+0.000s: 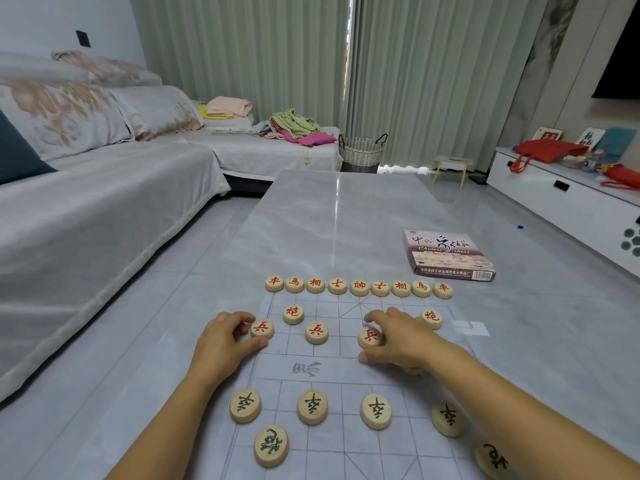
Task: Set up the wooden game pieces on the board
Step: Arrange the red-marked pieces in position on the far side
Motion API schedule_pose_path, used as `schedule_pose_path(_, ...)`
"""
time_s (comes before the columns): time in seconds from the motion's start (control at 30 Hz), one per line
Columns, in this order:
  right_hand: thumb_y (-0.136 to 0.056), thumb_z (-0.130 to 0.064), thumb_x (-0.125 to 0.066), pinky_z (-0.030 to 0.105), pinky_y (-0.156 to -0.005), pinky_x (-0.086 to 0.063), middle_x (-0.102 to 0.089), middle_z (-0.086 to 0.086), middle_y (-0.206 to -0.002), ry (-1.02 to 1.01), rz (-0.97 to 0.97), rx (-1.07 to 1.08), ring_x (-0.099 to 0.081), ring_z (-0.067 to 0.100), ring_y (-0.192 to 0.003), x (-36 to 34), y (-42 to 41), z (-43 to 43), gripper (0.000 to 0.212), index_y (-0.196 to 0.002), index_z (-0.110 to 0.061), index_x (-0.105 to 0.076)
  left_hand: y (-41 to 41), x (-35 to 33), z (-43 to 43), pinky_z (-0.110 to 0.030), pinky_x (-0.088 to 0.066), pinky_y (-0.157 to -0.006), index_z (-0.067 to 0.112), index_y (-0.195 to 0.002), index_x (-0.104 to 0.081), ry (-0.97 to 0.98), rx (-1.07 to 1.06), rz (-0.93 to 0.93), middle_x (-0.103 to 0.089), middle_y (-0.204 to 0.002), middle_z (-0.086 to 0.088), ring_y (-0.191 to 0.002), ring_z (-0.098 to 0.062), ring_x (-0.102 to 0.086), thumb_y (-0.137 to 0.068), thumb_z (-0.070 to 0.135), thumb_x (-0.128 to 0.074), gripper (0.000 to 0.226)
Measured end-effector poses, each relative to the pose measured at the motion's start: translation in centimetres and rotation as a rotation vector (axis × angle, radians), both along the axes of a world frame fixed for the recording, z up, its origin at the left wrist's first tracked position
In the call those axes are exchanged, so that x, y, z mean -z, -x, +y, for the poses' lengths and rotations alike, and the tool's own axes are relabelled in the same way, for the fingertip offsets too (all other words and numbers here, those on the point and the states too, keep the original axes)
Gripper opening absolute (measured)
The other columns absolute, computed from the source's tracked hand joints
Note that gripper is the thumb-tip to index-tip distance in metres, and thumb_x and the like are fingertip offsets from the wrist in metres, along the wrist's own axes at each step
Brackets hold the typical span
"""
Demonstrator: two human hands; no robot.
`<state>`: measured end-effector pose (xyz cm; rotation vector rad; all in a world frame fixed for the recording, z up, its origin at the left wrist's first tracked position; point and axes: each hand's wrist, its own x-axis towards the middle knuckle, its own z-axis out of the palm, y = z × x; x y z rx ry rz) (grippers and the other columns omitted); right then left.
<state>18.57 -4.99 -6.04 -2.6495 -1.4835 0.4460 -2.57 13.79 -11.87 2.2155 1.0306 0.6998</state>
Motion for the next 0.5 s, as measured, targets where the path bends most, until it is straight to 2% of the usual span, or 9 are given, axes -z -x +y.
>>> schedule_pose_path(0.07,-0.082,-0.045,-0.058,0.038,-0.096,-0.035,-0.048,0.004,-0.126,-0.003,0.015,-0.023,-0.049,0.023,-0.112,0.0,-0.4,-0.2,0.056,-0.132,-0.03,-0.038,-0.1,0.0,0.1,-0.031,-0.045,-0.081,0.019,-0.112,-0.061,-0.007,0.004,0.014,-0.054,-0.092,0.002,-0.093,-0.017,-0.052,-0.073,0.031,-0.076,0.043)
schedule_pose_path(0.2,-0.086,-0.04,-0.057,0.035,-0.092,-0.036,-0.053,0.003,-0.119,-0.119,0.018,0.016,-0.048,0.019,-0.096,0.3,0.2,0.0,0.042,-0.122,-0.023,-0.048,-0.1,0.0,0.0,-0.034,-0.046,-0.085,0.02,-0.113,-0.062,-0.011,0.006,0.039,-0.055,-0.095,0.0,-0.096,-0.019,-0.052,-0.074,0.033,-0.073,0.042)
schedule_pose_path(0.33,-0.086,-0.038,-0.058,0.035,-0.095,-0.037,-0.053,0.003,-0.121,-0.176,0.097,0.057,-0.05,0.022,-0.107,0.6,0.5,0.4,0.042,-0.123,-0.022,-0.047,-0.1,0.0,0.1,-0.033,-0.046,-0.084,0.021,-0.112,-0.062,-0.019,0.003,0.052,-0.055,-0.095,0.001,-0.096,-0.019,-0.052,-0.075,0.034,-0.072,0.041)
schedule_pose_path(0.5,-0.084,-0.037,-0.061,0.035,-0.094,-0.039,-0.052,0.004,-0.12,-0.175,0.144,0.078,-0.05,0.023,-0.107,1.0,0.2,0.6,0.043,-0.122,-0.022,-0.047,-0.1,0.0,0.0,-0.031,-0.045,-0.082,0.021,-0.112,-0.062,-0.027,0.007,0.051,-0.055,-0.096,0.001,-0.095,-0.018,-0.052,-0.076,0.034,-0.072,0.04)
